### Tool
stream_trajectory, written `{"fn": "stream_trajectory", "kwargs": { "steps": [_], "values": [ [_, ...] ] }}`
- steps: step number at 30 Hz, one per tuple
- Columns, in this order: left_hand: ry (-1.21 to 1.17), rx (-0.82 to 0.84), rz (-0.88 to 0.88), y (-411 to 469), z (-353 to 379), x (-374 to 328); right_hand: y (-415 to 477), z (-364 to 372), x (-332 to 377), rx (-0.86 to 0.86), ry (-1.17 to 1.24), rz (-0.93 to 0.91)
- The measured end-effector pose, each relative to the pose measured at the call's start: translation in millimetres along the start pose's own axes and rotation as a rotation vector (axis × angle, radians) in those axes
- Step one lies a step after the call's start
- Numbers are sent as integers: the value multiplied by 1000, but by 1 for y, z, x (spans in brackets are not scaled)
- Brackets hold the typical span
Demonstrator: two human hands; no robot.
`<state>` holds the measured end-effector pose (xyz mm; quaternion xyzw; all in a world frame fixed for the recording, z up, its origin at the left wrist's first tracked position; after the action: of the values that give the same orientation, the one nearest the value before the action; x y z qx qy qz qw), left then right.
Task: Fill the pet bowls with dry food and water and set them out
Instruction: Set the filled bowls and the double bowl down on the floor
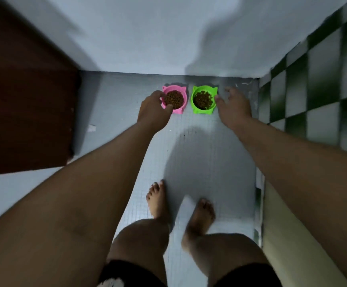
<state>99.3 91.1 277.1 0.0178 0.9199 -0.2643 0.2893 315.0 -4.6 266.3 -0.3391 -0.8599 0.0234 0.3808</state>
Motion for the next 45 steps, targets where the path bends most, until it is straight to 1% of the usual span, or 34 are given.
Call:
{"fn": "stream_trajectory", "kwargs": {
  "steps": [3, 6, 11, 16, 21, 24, 29, 36, 41, 45],
  "values": [
    [-4, 20, 55, -73, -57, -38, -59, -59, 54, -3, 58, -52],
    [-28, 6, 91, -132, -105, -65, -113, -107, 96, -28, 116, -63],
    [-32, -5, 154, -220, -167, -83, -204, -160, 151, -45, 180, -72],
    [-31, 4, 246, -308, -203, -66, -306, -178, 176, -112, 169, -113],
    [-52, 23, 369, -398, -230, -32, -415, -185, 192, -182, 98, -95],
    [-85, 43, 407, -442, -240, -15, -475, -187, 199, -227, 89, -98],
    [-63, 87, 492, -505, -236, 1, -559, -192, 193, -310, 166, -69],
    [-100, 208, 592, -600, -214, 15, -670, -206, 149, -473, 212, -7],
    [-121, 261, 683, -700, -181, 15, -780, -224, 101, -639, 245, 41],
    [-74, 354, 810, -809, -133, 13, -888, -241, 51, -754, 264, 116]
  ]
}}
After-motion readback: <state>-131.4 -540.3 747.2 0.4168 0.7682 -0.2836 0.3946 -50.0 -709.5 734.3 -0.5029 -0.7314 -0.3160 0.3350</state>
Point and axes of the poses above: each hand's wrist, its own y-axis towards the middle knuckle, its own z-axis out of the palm, x = y × z, the point moved 3 cm from there along y, towards the middle knuckle, and after that the axes turned 6 degrees about -z, right-handed, at the moved point
